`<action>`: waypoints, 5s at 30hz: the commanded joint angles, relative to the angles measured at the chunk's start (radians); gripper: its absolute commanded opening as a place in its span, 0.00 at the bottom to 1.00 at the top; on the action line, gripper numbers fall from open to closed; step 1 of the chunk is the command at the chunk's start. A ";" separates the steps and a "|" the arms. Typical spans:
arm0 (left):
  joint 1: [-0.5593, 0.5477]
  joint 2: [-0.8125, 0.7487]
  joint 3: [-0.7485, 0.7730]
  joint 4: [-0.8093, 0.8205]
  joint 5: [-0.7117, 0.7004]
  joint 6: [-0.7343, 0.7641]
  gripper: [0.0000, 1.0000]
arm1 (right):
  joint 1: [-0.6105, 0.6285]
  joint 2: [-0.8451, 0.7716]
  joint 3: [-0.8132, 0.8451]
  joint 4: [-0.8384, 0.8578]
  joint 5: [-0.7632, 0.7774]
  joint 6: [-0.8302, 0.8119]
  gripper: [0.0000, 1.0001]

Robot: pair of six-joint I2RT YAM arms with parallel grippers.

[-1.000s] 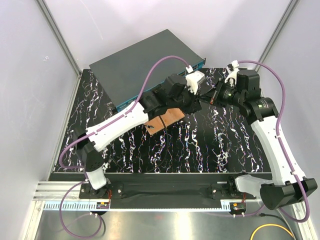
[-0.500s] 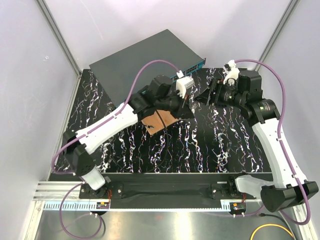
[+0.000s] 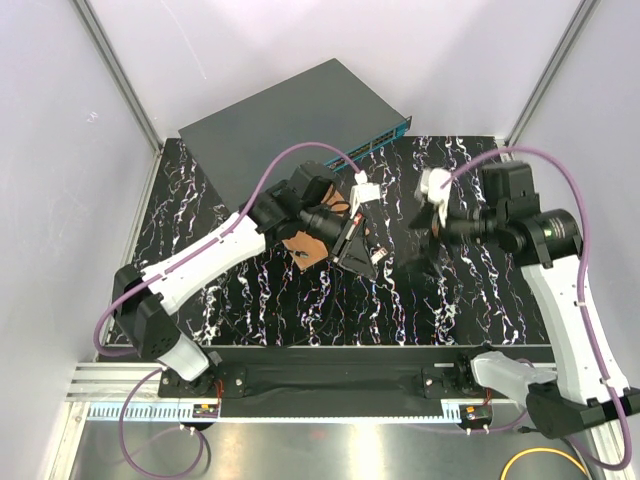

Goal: Insert the plug into the switch port

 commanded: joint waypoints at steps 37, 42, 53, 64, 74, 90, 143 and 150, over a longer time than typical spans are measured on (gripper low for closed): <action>-0.070 0.101 -0.034 0.131 0.285 -0.272 0.00 | 0.340 -0.060 -0.147 -0.192 0.054 -0.962 0.54; -0.070 0.095 -0.037 0.131 0.285 -0.270 0.00 | 0.362 -0.053 -0.155 -0.159 0.093 -0.900 0.46; -0.070 0.084 -0.039 0.130 0.280 -0.267 0.00 | 0.380 -0.059 -0.190 -0.099 0.169 -0.839 0.39; -0.070 0.089 -0.045 0.133 0.260 -0.278 0.00 | 0.397 -0.056 -0.189 -0.062 0.178 -0.813 0.29; -0.038 0.052 -0.008 0.100 0.226 -0.208 0.40 | 0.414 -0.086 -0.224 0.028 0.230 -0.692 0.00; 0.504 -0.146 0.255 0.176 -0.148 -0.106 0.99 | 0.414 -0.033 -0.192 0.334 0.420 0.020 0.00; 1.052 -0.721 -0.589 0.380 -0.404 -0.510 0.99 | 0.412 0.579 0.399 0.334 0.989 0.685 0.00; 1.052 -0.731 -0.603 0.405 -0.395 -0.519 0.99 | 0.412 0.604 0.428 0.329 0.986 0.681 0.00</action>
